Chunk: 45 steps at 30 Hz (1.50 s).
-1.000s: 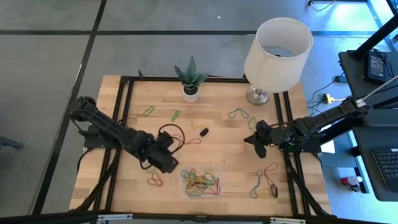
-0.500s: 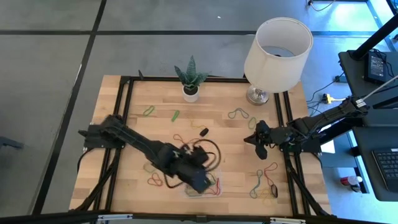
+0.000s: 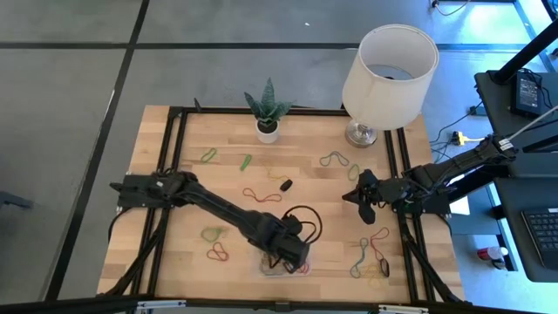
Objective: Pick and place rubber bands into bin
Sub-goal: Put the blue rubber band into the transparent bin, then put the black rubber band into the transparent bin
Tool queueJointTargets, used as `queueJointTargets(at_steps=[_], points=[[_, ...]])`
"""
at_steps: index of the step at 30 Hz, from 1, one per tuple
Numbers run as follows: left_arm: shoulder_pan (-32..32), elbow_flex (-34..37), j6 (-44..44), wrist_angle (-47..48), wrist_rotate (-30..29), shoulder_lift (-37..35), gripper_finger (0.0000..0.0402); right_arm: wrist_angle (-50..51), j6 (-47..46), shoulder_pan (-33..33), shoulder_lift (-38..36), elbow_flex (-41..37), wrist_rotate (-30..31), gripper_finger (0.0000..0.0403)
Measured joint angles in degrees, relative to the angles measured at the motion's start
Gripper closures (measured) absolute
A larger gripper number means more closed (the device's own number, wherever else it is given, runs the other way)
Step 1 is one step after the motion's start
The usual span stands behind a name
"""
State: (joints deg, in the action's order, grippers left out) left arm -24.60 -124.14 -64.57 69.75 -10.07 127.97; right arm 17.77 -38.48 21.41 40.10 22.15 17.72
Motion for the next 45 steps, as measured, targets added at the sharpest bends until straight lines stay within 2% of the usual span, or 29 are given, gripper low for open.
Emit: queueJointTargets(at_steps=[3,9,16,22,28,36,41,45], points=[[0.19,0.00,-0.22,0.21,2.58,1.39,0.0400,0.29,0.09,0.00,0.00,0.00,0.00,0.0400],[0.63,0.00,-0.82,-4.01,2.74,3.27,0.0397,0.62,0.16,0.00,0.00,0.00,0.00,0.0400],[1.11,0.00,-0.05,-3.69,2.31,3.06,0.0344,1.30,0.17,0.00,0.00,0.00,0.00,0.0400],[2.64,-0.02,7.55,-3.59,4.99,0.34,0.0305,1.32,0.00,0.00,0.01,0.00,0.00,0.0400],[4.76,-0.02,13.02,-2.15,5.76,-1.71,0.0313,0.90,0.00,0.00,0.02,0.00,0.00,0.0400],[8.54,0.00,35.38,-2.59,8.38,-1.72,0.0394,-3.76,1.45,-0.02,0.02,0.00,0.23,0.0400],[10.68,0.00,47.44,-1.16,7.08,-1.72,0.0400,-3.86,-1.20,-0.53,0.05,0.00,1.05,0.0401],[13.34,0.43,56.48,-0.21,8.34,-1.72,0.0400,-3.00,-3.62,-0.59,1.88,0.58,5.68,0.0401]])
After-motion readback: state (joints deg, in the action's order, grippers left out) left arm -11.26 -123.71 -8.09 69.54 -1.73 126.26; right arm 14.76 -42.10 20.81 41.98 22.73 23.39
